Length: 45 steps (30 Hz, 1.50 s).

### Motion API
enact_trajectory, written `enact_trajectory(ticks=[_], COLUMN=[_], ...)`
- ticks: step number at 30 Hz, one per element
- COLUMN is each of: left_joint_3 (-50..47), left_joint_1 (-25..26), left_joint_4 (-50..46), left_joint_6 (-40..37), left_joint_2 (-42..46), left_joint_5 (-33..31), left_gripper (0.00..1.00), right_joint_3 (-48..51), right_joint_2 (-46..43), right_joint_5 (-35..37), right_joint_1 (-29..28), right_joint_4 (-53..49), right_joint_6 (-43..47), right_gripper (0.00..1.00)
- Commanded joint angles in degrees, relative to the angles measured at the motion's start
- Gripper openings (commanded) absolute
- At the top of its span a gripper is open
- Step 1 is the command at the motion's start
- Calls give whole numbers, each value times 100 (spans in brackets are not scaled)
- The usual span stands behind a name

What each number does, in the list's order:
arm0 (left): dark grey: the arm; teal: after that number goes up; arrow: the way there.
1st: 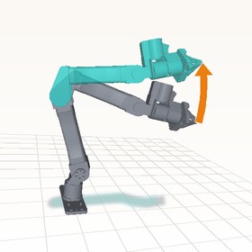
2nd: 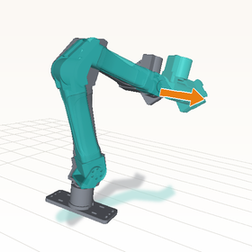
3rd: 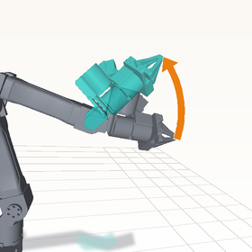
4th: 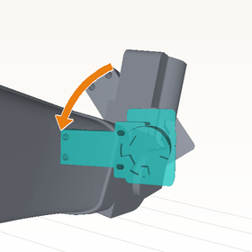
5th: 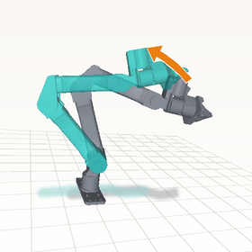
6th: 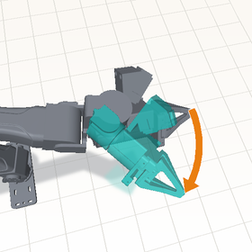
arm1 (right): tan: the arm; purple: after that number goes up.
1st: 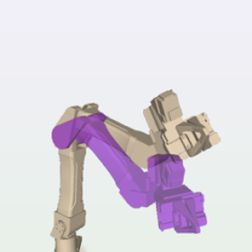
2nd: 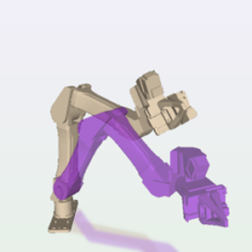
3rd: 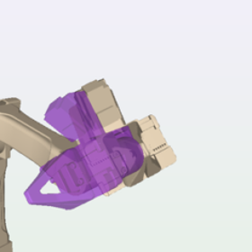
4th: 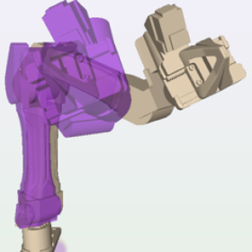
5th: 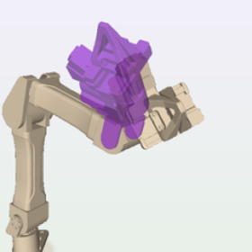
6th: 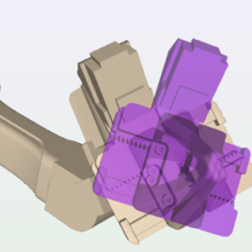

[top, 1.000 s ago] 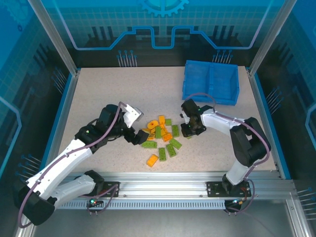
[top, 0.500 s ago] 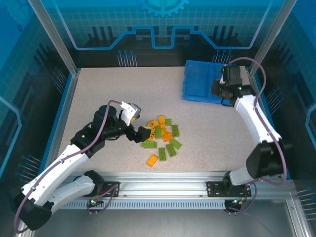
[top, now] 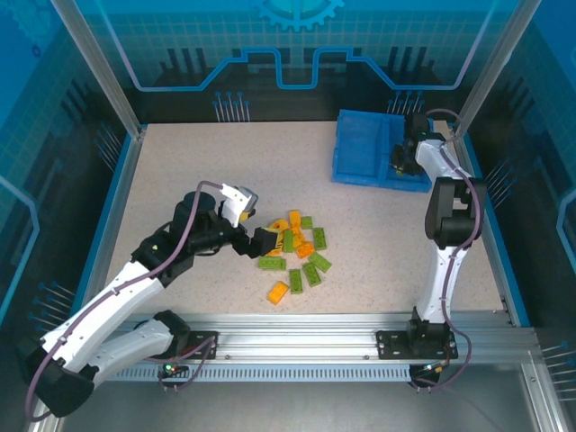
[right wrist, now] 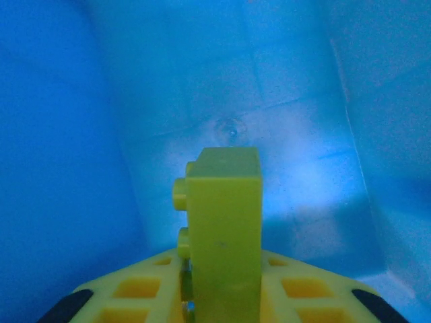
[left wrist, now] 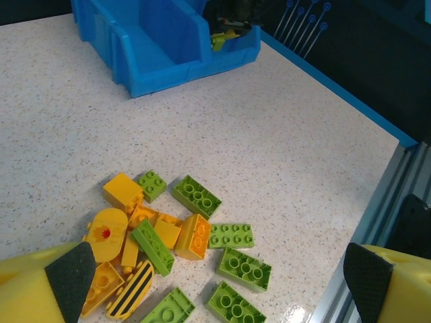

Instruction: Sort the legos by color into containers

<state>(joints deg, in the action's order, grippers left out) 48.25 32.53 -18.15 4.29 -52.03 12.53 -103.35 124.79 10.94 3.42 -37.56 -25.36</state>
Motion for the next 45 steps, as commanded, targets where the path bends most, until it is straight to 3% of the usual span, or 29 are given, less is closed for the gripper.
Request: enact_trajectory(ticks=[1, 10, 17, 21, 24, 27, 29, 34, 45], left_joint_3=[17, 338, 573, 620, 514, 305, 147, 53, 111], left_joint_1=[49, 44, 138, 783, 1440, 2091, 2360, 2813, 2846], left_joint_4=[-210, -611, -1185, -1710, -2001, -2236, -2272, -2194, -1508], left_joint_6=[328, 1837, 3631, 4190, 4196, 3980, 3767, 3220, 3038], left_joint_2=[-94, -712, -1477, -1774, -1906, -2045, -2242, -2974, -4040], left_joint_5=[-466, -1340, -1878, -2351, -2572, -2862, -2836, -2438, -2217], left_gripper=[99, 99, 92, 90, 90, 87, 83, 75, 57], right_joint_3=[-418, -187, 1796, 2593, 2875, 2989, 3115, 3294, 3207], right_joint_2=[93, -615, -2738, -3997, -4526, -4759, -4861, -5019, -4988], right_joint_5=[-177, -338, -724, -1420, -2129, -1992, -2078, -2129, -2044], right_joint_1=[180, 234, -132, -906, -1758, -2555, -2787, -2959, -2966], right_joint_4=[-414, -513, 203, 237, -13, -547, -716, -892, -1076], right_joint_6=[-176, -228, -689, -483, -58, 210, 148, 54, 103], right_gripper=[34, 40, 43, 51, 58, 63, 65, 68, 72])
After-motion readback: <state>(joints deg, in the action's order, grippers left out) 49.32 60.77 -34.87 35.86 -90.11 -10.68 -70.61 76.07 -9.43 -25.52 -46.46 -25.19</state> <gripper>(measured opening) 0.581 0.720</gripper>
